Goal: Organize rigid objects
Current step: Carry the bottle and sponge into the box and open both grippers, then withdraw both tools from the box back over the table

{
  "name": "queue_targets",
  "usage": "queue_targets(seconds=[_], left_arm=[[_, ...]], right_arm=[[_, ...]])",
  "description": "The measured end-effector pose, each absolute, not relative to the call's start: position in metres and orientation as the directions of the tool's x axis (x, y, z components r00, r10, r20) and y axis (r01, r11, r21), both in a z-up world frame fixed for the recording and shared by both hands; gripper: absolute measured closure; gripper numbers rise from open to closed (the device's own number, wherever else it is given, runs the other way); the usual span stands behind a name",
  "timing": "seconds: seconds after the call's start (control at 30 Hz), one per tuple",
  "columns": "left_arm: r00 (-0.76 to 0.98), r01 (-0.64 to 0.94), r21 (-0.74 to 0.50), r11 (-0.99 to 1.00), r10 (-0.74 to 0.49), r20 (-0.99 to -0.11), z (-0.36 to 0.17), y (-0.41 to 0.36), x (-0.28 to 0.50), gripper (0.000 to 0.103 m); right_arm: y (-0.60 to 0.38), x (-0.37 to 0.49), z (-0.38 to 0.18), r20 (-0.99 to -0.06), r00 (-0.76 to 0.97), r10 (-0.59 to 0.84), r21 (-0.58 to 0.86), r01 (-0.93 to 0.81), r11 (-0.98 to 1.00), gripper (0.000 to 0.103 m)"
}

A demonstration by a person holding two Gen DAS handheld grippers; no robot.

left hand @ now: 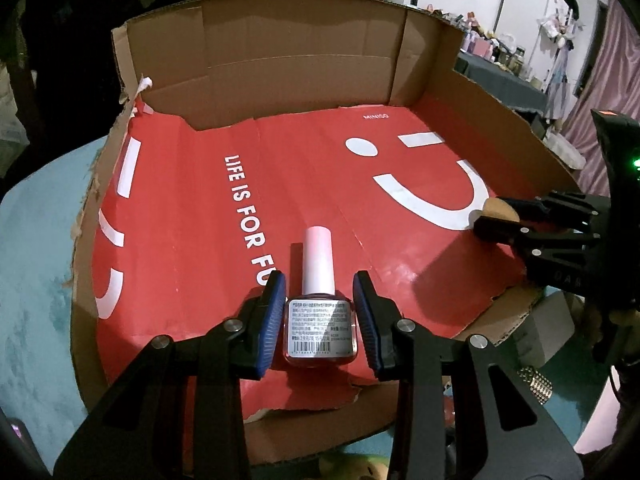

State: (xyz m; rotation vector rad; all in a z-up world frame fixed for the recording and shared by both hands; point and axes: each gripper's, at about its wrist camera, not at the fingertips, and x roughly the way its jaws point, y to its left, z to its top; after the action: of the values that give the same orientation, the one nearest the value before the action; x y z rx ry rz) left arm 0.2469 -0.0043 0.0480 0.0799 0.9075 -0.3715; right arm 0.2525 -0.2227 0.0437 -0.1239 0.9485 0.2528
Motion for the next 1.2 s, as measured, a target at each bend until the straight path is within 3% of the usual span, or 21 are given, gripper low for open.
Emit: queue_targets(seconds=[0.37,0.57,0.7,0.8,1.2], left_arm=[[0.557,0.334,-0.103,0.937,-0.284,-0.781,0.048,-0.003,0.247,0.07],[0.556,0.328,-0.118,0.937,-0.293,-0.778,0.048,-0.002,0.247,0.069],[0.581,0.319,-0.128,0.939,-0.301,-0.756,0.053,0.0,0.243,0.05],[0.601,0.324,-0.122,0.938,-0.304,-0.739,0.058,-0.001,0.241,0.048],[0.704,0.306,-0.124,0.944,-0.312,-0.638,0.097,0.006,0.214,0.024]], right_arm=[[-0.224,0.252,0.044,-0.815,0.557,0.162,0.008,-0.268,0.963,0.062],[-0.221,0.251,0.044,-0.816,0.55,0.18,0.022,-0.28,0.96,0.051],[-0.221,0.25,0.044,-0.813,0.55,0.19,0.037,-0.277,0.96,0.048],[-0.222,0.249,0.047,-0.809,0.554,0.198,0.048,-0.274,0.961,0.047],[-0.216,0.224,0.089,-0.74,0.646,0.189,0.005,-0.277,0.961,0.026]])
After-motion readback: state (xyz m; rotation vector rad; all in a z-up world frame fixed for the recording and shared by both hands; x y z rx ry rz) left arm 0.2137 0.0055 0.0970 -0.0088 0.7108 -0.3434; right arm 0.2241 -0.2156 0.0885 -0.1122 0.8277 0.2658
